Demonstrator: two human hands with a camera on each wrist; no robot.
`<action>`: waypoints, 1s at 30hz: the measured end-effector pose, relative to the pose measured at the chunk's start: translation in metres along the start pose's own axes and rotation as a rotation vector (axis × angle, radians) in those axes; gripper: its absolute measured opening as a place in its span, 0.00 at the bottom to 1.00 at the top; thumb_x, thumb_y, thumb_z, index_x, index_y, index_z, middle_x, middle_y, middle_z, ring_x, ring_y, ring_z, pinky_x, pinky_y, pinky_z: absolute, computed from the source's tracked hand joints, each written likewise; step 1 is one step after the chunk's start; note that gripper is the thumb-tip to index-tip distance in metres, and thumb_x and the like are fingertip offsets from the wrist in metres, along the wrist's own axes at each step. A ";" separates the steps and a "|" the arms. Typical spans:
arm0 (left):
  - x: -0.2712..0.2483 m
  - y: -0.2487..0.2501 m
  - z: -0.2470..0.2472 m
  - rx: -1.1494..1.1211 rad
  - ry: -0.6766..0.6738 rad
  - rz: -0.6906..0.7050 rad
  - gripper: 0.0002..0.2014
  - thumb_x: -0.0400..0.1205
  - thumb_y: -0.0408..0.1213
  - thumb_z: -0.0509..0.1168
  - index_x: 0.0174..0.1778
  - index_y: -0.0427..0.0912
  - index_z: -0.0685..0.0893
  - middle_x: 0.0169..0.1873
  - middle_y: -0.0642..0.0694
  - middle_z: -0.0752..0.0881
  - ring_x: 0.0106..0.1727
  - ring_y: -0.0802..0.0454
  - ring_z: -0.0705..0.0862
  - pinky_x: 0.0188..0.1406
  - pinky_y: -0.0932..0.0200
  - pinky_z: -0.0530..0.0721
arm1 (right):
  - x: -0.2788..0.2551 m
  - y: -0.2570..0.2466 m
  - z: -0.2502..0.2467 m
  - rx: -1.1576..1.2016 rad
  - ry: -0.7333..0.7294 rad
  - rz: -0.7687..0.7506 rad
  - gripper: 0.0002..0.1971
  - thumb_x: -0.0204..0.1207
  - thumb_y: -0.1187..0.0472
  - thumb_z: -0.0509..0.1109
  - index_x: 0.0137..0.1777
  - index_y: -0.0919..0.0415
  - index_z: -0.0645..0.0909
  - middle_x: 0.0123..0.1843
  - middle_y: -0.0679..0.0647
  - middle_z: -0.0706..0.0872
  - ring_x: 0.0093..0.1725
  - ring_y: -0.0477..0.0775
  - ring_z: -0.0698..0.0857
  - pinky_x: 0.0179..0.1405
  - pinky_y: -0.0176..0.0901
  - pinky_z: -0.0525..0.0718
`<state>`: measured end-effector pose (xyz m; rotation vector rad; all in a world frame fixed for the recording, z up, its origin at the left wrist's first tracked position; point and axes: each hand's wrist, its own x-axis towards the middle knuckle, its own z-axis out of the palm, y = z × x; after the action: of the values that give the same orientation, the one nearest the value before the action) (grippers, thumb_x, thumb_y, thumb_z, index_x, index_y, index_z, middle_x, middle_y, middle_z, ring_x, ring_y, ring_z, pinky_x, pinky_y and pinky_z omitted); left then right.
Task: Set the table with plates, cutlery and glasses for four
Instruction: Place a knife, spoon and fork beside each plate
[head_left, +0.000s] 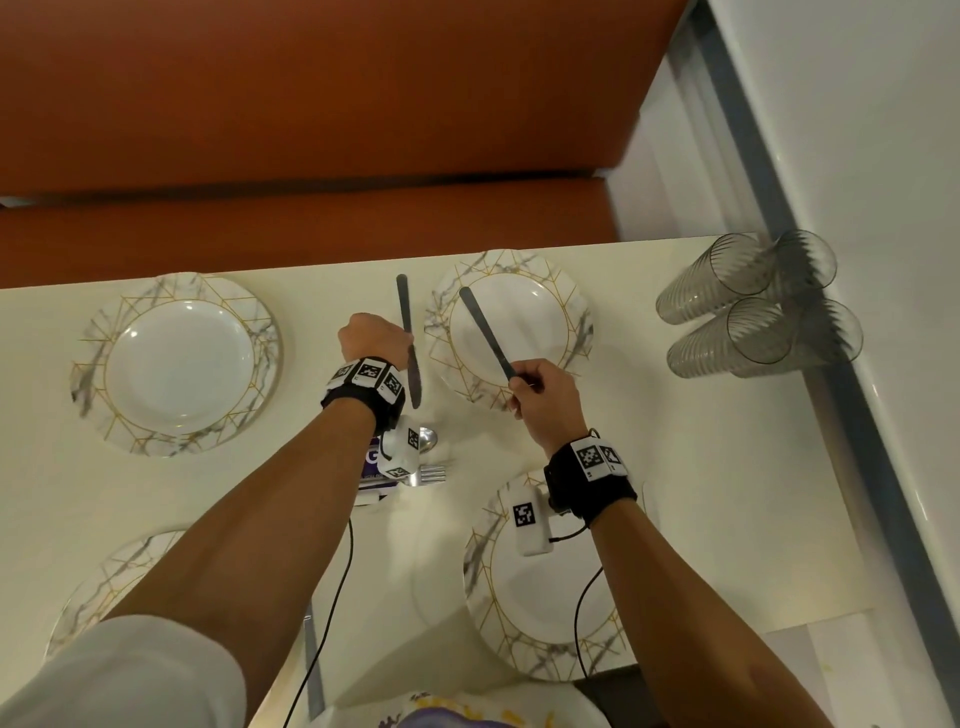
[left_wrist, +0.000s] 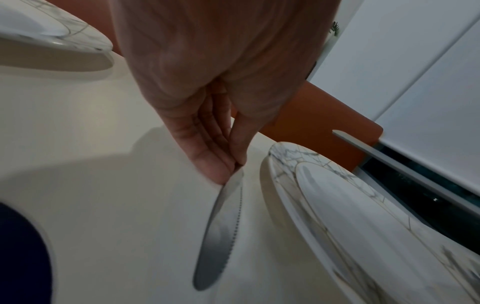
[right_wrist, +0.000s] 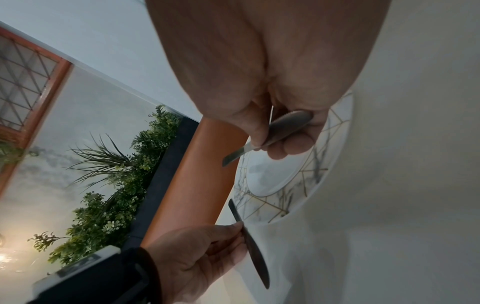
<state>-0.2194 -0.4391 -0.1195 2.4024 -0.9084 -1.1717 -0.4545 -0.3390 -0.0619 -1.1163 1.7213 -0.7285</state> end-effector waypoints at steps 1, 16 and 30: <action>-0.003 0.001 -0.001 -0.001 0.001 0.010 0.07 0.74 0.37 0.84 0.38 0.39 0.93 0.37 0.40 0.94 0.38 0.40 0.94 0.46 0.47 0.95 | 0.000 0.000 0.000 -0.001 -0.002 -0.002 0.07 0.80 0.67 0.68 0.55 0.61 0.85 0.42 0.57 0.90 0.37 0.56 0.88 0.41 0.49 0.89; -0.080 -0.034 -0.056 -0.012 0.160 0.321 0.07 0.87 0.41 0.64 0.52 0.48 0.88 0.45 0.49 0.91 0.46 0.46 0.88 0.45 0.53 0.85 | -0.015 -0.028 0.029 0.089 -0.056 -0.004 0.09 0.80 0.67 0.69 0.57 0.58 0.84 0.50 0.52 0.89 0.45 0.52 0.87 0.43 0.42 0.87; -0.100 -0.120 -0.172 -0.512 -0.005 0.393 0.06 0.82 0.37 0.75 0.54 0.43 0.92 0.45 0.47 0.93 0.40 0.54 0.90 0.38 0.60 0.88 | -0.100 -0.102 0.197 0.055 -0.256 -0.092 0.10 0.78 0.64 0.75 0.57 0.57 0.83 0.46 0.49 0.88 0.40 0.48 0.87 0.37 0.44 0.87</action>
<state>-0.0811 -0.2815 -0.0184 1.7249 -0.8964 -1.0927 -0.2210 -0.2885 -0.0165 -1.2019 1.4351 -0.6539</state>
